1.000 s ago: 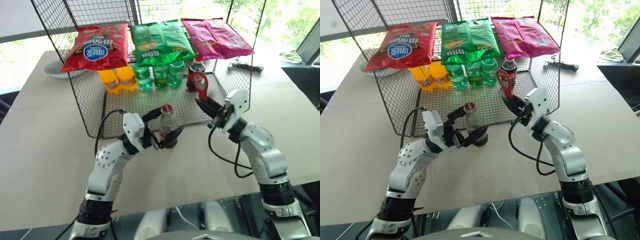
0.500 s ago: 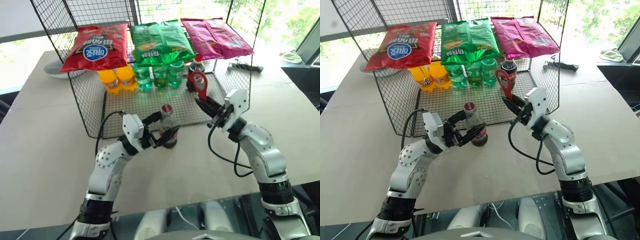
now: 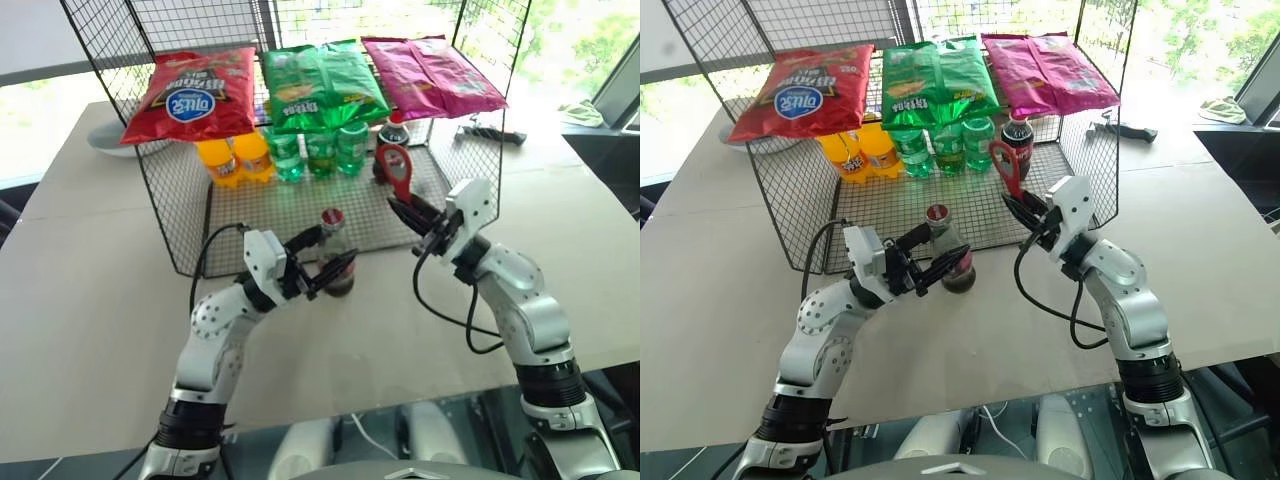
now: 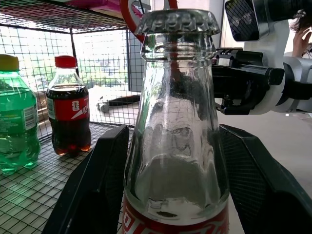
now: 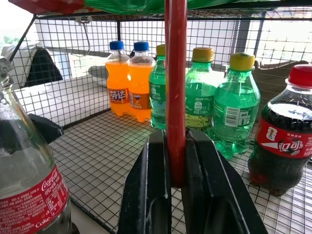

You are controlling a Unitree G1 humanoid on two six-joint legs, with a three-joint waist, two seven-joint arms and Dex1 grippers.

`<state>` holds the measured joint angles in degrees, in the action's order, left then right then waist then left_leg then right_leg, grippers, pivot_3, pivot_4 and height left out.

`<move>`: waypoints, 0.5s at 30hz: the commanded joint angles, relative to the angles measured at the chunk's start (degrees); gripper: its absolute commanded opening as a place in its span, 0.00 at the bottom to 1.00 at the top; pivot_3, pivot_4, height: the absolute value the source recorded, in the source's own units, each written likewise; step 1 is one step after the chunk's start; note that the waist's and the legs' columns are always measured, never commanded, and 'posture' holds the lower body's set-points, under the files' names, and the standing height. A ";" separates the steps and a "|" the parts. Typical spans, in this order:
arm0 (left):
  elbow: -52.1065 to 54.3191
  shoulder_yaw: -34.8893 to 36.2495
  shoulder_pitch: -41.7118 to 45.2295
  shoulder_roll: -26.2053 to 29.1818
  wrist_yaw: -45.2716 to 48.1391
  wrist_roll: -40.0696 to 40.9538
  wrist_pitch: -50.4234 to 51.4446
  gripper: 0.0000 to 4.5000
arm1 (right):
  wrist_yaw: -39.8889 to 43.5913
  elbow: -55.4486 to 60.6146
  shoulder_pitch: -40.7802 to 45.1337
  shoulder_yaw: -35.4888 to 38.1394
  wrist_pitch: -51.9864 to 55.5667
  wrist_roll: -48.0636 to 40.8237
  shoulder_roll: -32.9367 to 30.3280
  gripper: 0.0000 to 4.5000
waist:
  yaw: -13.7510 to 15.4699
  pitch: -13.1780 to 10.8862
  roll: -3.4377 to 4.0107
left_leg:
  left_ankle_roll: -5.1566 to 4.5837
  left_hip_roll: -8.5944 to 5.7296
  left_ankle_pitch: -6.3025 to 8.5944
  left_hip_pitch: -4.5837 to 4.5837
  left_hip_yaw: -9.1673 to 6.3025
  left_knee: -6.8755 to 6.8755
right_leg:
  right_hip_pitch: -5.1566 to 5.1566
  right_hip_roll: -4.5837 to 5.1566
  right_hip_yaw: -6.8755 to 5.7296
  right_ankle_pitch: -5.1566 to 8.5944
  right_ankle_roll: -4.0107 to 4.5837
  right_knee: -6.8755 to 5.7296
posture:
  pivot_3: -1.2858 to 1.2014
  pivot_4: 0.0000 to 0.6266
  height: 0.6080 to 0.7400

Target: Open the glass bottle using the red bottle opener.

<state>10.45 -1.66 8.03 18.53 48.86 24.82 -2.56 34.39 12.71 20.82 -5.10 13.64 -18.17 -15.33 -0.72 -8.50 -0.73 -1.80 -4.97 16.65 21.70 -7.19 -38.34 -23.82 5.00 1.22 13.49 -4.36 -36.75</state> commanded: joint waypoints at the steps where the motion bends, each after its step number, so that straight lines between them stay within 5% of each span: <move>1: 0.67 0.44 0.05 -0.24 0.03 0.38 -1.44 0.58 | 1.49 0.82 1.67 -3.10 -6.68 5.34 -1.51 0.00 | -0.01 0.00 0.00 | 0.00 0.00 0.00 0.00 0.01 0.00 | 0.00 0.00 0.00 0.00 0.00 0.00 | 0.52 0.24 1.00; 15: -0.13 -0.02 0.96 -1.88 -0.86 0.12 -1.58 0.58 | -8.42 -13.12 3.19 -12.74 -39.50 32.13 -2.52 0.00 | 0.01 0.01 -0.01 | 0.00 0.00 0.00 -0.05 0.04 0.00 | -0.01 -0.02 0.01 0.00 0.00 0.00 | 0.52 0.24 1.00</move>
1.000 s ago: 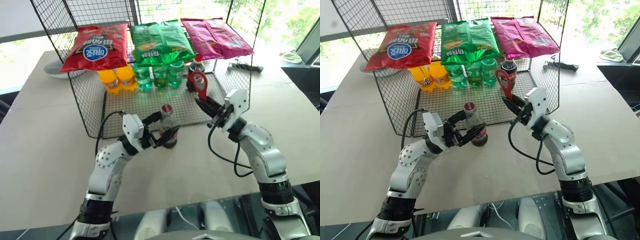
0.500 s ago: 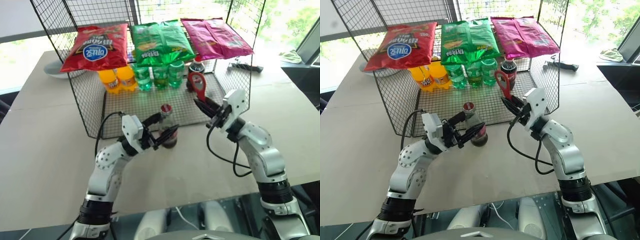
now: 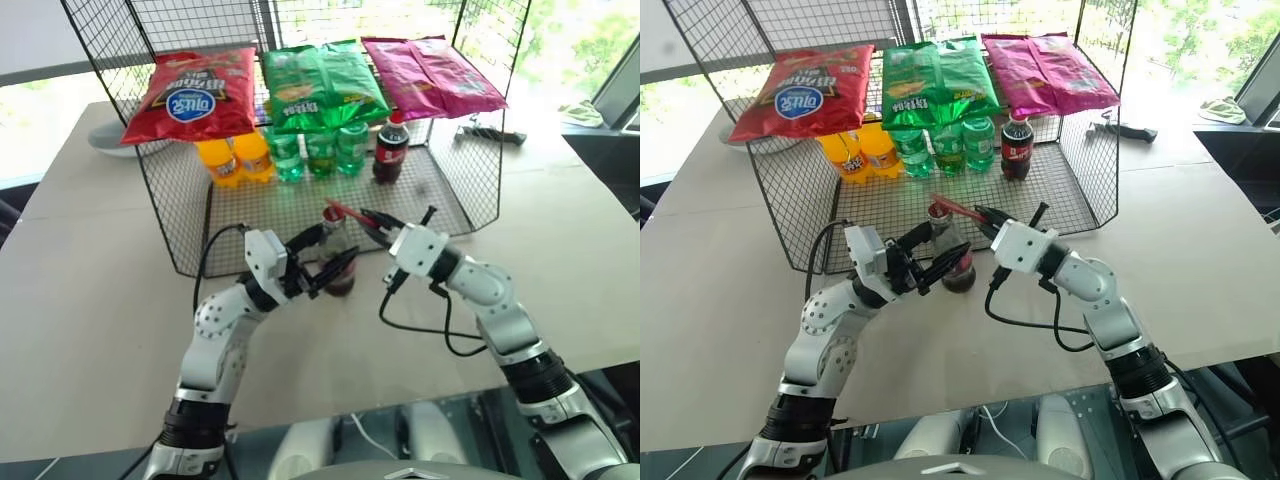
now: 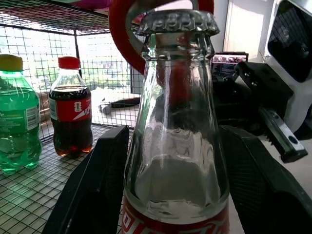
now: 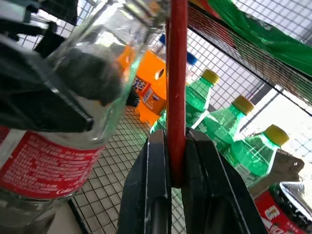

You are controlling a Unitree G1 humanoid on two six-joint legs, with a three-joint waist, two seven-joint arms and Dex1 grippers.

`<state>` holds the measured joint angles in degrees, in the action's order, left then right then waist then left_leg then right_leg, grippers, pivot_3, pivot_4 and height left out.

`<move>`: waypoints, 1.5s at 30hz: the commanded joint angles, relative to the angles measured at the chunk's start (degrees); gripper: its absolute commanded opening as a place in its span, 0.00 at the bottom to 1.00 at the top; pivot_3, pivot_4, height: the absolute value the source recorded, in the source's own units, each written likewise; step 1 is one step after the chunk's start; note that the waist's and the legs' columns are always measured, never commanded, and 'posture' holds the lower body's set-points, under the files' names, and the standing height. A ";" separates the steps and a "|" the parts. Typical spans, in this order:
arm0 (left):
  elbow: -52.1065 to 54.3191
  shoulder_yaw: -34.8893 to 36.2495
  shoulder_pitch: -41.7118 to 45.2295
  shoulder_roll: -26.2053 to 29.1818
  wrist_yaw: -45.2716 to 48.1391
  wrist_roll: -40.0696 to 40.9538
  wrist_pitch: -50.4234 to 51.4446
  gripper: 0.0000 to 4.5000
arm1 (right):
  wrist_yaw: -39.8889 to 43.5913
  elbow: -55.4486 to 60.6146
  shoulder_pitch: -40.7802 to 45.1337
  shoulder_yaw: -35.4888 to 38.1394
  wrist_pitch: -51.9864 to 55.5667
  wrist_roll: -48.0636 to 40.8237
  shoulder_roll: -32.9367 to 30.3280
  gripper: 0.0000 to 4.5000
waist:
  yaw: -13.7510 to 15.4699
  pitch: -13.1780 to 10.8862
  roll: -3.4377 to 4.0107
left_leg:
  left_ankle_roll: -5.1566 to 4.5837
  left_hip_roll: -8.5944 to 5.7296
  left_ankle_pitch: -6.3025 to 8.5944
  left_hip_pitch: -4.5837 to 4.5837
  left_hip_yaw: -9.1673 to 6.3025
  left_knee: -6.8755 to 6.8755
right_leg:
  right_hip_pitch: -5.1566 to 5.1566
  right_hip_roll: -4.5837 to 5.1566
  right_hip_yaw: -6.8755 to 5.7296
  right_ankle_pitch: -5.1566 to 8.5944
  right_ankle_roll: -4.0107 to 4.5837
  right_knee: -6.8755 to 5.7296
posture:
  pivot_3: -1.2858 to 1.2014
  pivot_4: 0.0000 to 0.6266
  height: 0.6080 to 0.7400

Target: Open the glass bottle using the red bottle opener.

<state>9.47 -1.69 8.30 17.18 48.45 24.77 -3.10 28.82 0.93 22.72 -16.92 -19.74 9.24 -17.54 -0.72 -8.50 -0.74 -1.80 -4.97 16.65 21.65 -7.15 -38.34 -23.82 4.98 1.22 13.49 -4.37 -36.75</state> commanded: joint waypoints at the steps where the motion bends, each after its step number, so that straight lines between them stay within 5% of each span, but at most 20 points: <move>1: 0.85 -0.03 0.73 -0.58 -0.51 0.14 -1.02 0.58 | -4.31 -1.82 1.47 -0.86 -7.60 6.23 -0.27 0.00 | 0.03 0.00 0.00 | 0.00 0.00 0.00 -0.01 0.00 0.00 | 0.01 0.00 0.00 0.00 0.00 0.00 | 0.52 0.24 1.00; 10: 1.42 -0.26 0.53 -0.80 -0.96 0.08 -0.41 0.58 | -16.17 -5.71 2.37 -1.95 -19.92 20.99 -2.62 0.00 | 0.09 0.00 0.00 | 0.00 0.00 0.00 -0.03 0.00 -0.01 | 0.02 -0.02 0.00 0.00 0.00 0.00 | 0.52 0.24 1.00; 17: 1.84 -0.36 0.30 -0.92 -1.27 0.12 -0.07 0.58 | -21.20 -11.98 4.76 -2.98 -23.50 23.08 -1.50 0.00 | 0.07 0.03 -0.01 | 0.01 0.00 -0.01 -0.12 0.05 0.00 | 0.08 -0.04 0.06 0.00 0.00 -0.02 | 0.52 0.24 1.00; 45: 2.65 -1.35 -0.24 -1.44 -1.97 -0.18 0.68 0.58 | -24.08 -15.61 10.27 -4.42 -28.24 28.31 -4.33 0.00 | 0.04 0.10 -0.02 | 0.01 0.01 -0.01 -0.23 0.13 0.00 | 0.14 -0.06 0.17 0.00 0.01 -0.05 | 0.52 0.24 1.00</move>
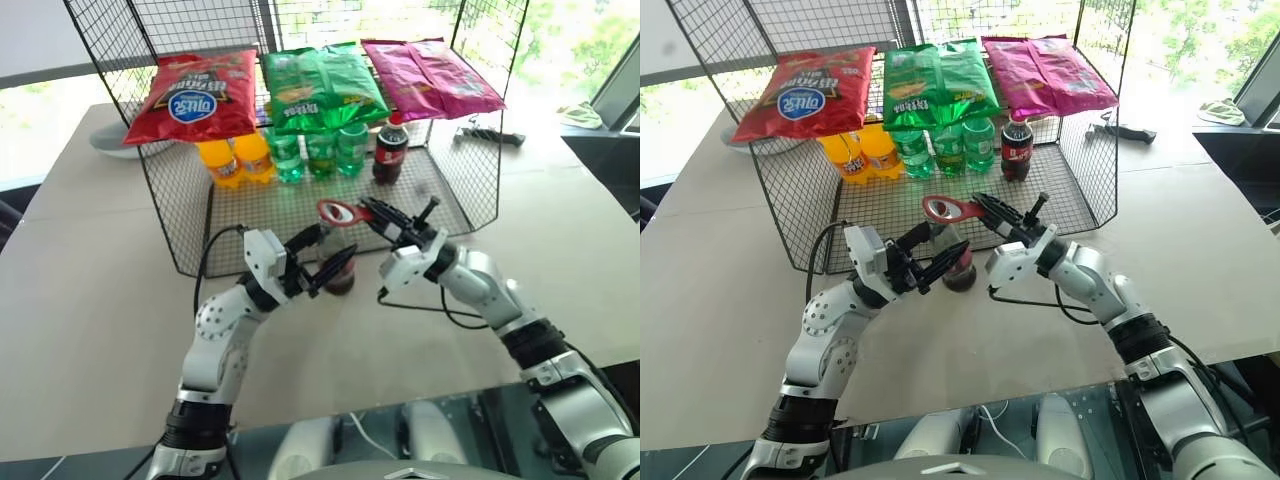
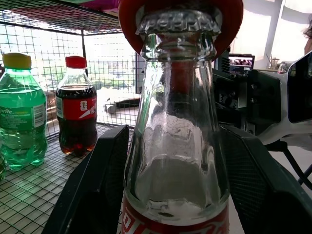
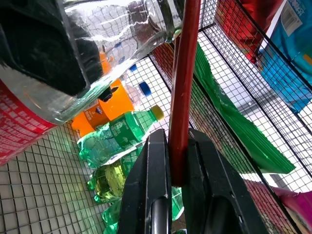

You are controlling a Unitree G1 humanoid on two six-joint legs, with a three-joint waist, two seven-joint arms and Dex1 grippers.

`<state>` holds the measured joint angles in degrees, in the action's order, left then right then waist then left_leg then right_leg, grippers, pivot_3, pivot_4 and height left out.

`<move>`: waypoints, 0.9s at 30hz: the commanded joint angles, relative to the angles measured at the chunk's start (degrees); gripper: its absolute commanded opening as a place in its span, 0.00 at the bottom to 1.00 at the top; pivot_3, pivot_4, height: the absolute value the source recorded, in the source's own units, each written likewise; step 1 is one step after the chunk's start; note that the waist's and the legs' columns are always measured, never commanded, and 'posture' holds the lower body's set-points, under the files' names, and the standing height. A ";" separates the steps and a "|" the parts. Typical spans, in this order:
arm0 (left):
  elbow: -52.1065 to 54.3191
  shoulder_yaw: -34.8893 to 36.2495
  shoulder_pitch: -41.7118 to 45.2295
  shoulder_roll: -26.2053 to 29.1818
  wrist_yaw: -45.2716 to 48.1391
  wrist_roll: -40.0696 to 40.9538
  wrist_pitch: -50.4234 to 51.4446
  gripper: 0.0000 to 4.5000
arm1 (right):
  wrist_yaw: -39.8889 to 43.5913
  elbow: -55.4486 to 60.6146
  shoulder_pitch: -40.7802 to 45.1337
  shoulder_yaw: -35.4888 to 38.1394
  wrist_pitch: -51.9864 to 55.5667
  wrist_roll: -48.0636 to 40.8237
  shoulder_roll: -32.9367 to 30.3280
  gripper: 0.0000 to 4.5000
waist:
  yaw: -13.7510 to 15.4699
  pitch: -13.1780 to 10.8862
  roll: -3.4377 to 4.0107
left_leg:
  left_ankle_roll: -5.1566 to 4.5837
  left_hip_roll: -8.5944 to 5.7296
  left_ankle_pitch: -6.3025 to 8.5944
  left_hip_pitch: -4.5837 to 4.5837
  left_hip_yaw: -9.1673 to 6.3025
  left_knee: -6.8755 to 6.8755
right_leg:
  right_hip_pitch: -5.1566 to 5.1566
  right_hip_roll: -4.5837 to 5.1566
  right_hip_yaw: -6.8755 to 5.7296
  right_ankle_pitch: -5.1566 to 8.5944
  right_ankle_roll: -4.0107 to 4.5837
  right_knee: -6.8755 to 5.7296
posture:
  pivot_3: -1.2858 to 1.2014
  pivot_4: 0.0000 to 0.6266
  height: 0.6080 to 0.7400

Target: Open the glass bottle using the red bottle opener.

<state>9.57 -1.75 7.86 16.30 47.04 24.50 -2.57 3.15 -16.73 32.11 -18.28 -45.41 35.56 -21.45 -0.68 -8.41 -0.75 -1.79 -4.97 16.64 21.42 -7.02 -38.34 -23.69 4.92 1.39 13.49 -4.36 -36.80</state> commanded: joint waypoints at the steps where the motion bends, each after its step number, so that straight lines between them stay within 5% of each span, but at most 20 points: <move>1: 2.45 -1.30 0.27 -0.59 -0.57 0.07 0.19 0.58 | 1.66 1.65 1.46 -2.94 -2.79 1.88 -0.76 0.00 | 0.00 0.01 -0.01 | 0.00 0.00 0.00 0.00 0.00 0.00 | 0.00 0.00 0.00 0.00 0.00 0.00 | 0.52 0.24 1.00; 27: 3.01 -1.91 -0.50 -0.84 -0.94 -0.04 0.39 0.58 | 3.43 2.69 7.11 -1.11 -4.63 0.16 -5.64 0.00 | 0.20 0.01 -0.01 | 0.00 0.00 0.00 0.01 0.01 0.01 | 0.00 0.01 0.01 0.00 0.00 0.02 | 0.52 0.24 1.00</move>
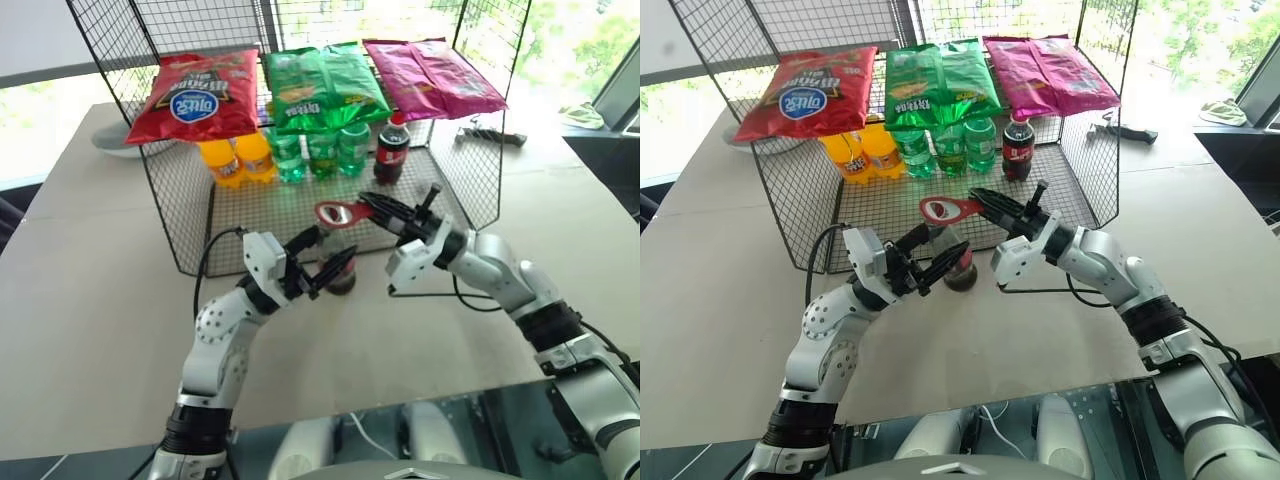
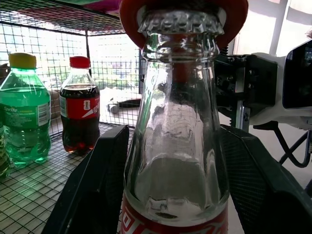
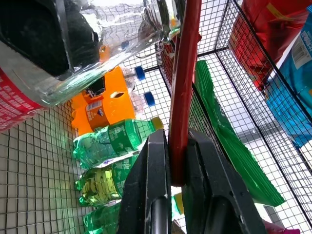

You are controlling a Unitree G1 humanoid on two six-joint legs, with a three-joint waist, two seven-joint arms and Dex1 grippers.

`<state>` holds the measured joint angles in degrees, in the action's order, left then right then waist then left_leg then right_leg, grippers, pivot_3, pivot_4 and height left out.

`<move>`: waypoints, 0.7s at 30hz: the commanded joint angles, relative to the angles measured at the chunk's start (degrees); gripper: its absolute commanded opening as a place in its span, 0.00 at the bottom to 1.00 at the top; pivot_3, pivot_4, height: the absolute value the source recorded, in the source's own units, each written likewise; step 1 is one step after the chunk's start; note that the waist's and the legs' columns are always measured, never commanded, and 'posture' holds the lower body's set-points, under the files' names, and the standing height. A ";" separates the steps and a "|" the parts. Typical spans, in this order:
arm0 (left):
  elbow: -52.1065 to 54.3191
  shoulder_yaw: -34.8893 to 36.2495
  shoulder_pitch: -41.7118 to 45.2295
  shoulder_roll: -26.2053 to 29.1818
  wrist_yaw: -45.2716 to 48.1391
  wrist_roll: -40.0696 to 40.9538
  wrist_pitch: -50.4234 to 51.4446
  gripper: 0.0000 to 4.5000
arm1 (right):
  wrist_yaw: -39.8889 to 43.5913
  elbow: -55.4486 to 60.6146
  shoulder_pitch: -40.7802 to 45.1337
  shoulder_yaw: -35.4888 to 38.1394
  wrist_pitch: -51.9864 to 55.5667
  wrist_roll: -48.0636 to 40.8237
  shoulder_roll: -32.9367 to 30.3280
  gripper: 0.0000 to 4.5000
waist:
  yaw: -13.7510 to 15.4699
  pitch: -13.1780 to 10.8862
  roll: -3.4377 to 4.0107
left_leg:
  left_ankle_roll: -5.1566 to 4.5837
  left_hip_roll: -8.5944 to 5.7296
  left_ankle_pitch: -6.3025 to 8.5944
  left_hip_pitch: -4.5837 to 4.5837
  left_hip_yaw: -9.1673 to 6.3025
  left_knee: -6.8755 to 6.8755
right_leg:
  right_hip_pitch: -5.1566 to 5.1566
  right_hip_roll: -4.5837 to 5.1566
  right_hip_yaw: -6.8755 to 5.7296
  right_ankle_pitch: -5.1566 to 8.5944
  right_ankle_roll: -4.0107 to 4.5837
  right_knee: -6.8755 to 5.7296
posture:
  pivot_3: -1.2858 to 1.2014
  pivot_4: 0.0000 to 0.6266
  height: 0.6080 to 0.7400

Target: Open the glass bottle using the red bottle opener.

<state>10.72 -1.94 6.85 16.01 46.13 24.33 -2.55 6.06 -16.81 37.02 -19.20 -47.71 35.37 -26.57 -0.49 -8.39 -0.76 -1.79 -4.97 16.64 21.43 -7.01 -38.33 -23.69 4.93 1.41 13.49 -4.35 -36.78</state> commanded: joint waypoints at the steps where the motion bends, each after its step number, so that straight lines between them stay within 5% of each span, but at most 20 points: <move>1: 1.83 -1.73 0.55 -0.56 -0.01 0.13 0.36 0.58 | 0.46 2.71 2.53 -0.13 -2.48 0.49 -0.73 0.00 | 0.05 0.00 0.00 | 0.00 0.00 0.00 0.00 0.00 0.00 | 0.00 0.00 0.00 0.00 0.00 0.00 | 0.52 0.24 1.00; 21: 1.38 -1.87 0.87 -0.75 0.17 0.06 0.46 0.58 | -2.83 -0.70 5.31 0.91 -3.87 2.53 -3.96 0.00 | -0.19 0.01 -0.02 | 0.00 0.01 0.00 0.01 0.08 0.09 | -0.01 0.00 0.07 0.00 0.00 0.04 | 0.52 0.24 1.00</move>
<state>10.69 -2.69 7.51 15.58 45.84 23.78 -1.98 3.56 -17.95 41.39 -19.13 -51.17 37.86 -30.13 -0.68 -8.38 -0.78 -1.79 -4.96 16.64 21.43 -6.94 -38.25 -23.69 4.92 1.47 13.50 -4.35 -36.74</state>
